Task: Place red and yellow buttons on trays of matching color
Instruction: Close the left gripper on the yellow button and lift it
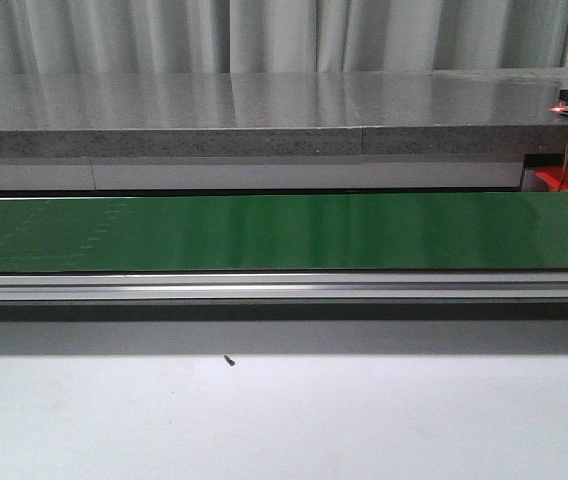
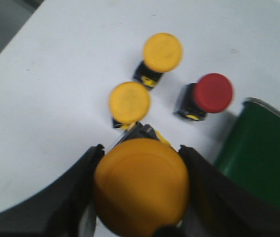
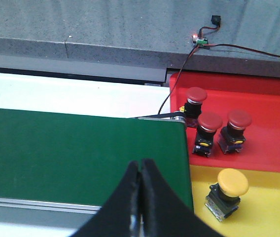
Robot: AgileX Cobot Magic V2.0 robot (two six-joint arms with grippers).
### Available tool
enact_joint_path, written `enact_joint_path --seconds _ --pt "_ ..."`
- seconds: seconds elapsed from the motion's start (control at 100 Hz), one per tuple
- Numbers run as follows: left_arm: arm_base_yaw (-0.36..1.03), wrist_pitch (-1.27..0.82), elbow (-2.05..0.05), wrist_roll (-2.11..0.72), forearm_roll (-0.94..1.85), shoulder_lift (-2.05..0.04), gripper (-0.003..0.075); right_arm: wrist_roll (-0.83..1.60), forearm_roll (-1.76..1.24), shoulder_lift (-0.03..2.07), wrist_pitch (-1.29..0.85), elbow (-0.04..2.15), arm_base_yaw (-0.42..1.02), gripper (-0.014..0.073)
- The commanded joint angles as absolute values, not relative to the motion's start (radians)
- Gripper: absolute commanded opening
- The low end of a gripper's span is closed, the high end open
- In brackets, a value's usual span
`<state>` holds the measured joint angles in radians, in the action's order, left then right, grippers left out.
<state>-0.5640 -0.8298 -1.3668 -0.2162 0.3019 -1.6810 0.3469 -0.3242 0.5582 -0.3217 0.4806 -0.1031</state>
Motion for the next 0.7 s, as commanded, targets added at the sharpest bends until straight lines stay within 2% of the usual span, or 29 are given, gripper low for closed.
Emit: enact_joint_path --seconds 0.0,0.25,0.69 --pt "-0.501 -0.826 -1.398 -0.220 0.332 -1.624 0.0227 0.357 -0.335 0.558 -0.249 0.506 -0.104 -0.0121" --pt "-0.352 -0.834 -1.380 -0.220 0.337 -1.624 0.0227 0.357 -0.335 0.558 -0.249 0.506 -0.104 -0.0121" --pt "-0.295 -0.753 -1.254 -0.220 0.341 -1.624 0.0230 0.357 -0.335 0.558 -0.249 0.506 -0.104 -0.0121"
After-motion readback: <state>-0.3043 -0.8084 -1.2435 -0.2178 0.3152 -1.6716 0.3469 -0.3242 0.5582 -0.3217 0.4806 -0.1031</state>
